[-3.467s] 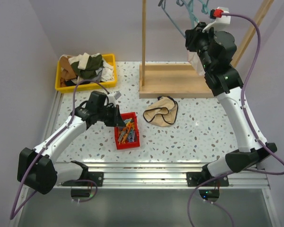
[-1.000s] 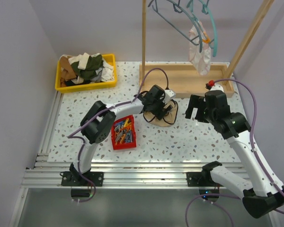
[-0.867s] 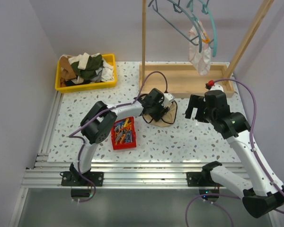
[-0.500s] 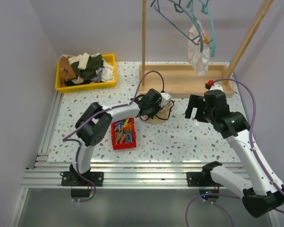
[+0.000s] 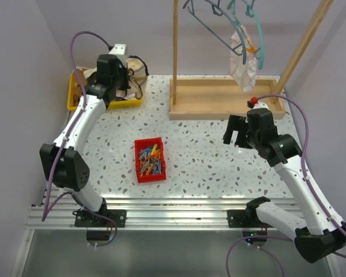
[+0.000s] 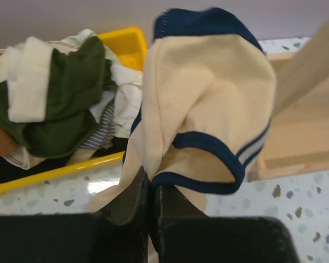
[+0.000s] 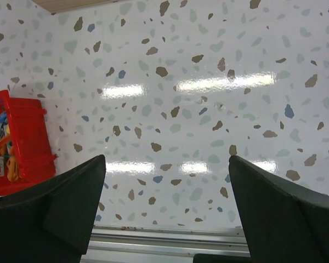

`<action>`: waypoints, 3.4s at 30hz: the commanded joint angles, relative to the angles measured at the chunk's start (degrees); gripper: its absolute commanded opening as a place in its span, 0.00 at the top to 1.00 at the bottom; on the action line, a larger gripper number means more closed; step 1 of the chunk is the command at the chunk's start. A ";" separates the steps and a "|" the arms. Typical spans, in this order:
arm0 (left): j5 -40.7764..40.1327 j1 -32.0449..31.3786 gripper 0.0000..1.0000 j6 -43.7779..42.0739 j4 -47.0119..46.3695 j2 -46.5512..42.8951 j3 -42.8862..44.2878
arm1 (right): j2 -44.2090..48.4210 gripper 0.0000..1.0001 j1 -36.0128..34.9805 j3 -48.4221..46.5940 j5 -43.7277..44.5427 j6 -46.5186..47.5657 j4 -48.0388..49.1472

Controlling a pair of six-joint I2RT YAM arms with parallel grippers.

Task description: Remove the underwear clipped to the hanger

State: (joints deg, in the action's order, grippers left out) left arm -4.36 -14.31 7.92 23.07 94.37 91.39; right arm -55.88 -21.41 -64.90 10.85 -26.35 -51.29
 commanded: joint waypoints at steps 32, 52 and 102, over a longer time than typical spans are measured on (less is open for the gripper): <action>9.72 12.90 0.41 11.49 -4.09 36.16 25.32 | -18.92 0.01 -0.04 -11.56 -10.68 3.49 16.92; 41.00 12.81 0.00 32.74 -30.15 1.10 -0.48 | 0.76 0.01 -0.04 -15.95 -10.68 11.85 11.39; 54.81 12.72 0.00 29.61 -25.79 -32.23 -35.67 | -35.35 0.25 24.31 -56.29 -20.26 14.75 10.24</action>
State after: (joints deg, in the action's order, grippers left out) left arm 48.75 -1.89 38.33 -0.93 61.60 56.12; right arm -93.65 2.90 -120.42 -10.04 -12.86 -42.09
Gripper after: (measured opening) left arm 0.997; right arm 0.756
